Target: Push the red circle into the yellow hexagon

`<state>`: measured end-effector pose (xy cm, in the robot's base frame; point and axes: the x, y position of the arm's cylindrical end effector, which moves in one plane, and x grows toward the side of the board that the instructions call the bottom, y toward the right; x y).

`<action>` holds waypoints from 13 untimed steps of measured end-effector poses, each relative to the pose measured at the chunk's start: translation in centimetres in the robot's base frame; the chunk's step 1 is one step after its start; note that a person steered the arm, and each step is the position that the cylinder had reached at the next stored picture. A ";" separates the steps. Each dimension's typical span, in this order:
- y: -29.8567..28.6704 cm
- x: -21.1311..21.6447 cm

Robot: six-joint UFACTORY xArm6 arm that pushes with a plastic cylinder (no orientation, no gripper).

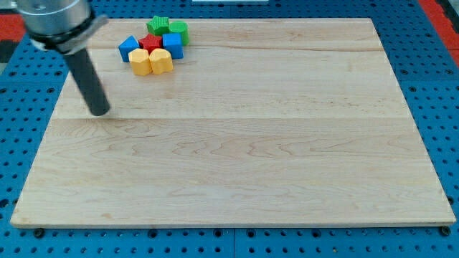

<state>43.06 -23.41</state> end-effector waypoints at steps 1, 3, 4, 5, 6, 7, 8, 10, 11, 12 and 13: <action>-4.3 -0.7; -4.7 -5.6; -3.5 -7.6; -3.7 -6.9; -3.3 -4.4; 2.2 -4.0; 1.8 -5.4; 3.1 -5.9; -1.5 -5.8; -4.2 -5.9; -1.0 -9.9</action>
<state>33.14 -24.38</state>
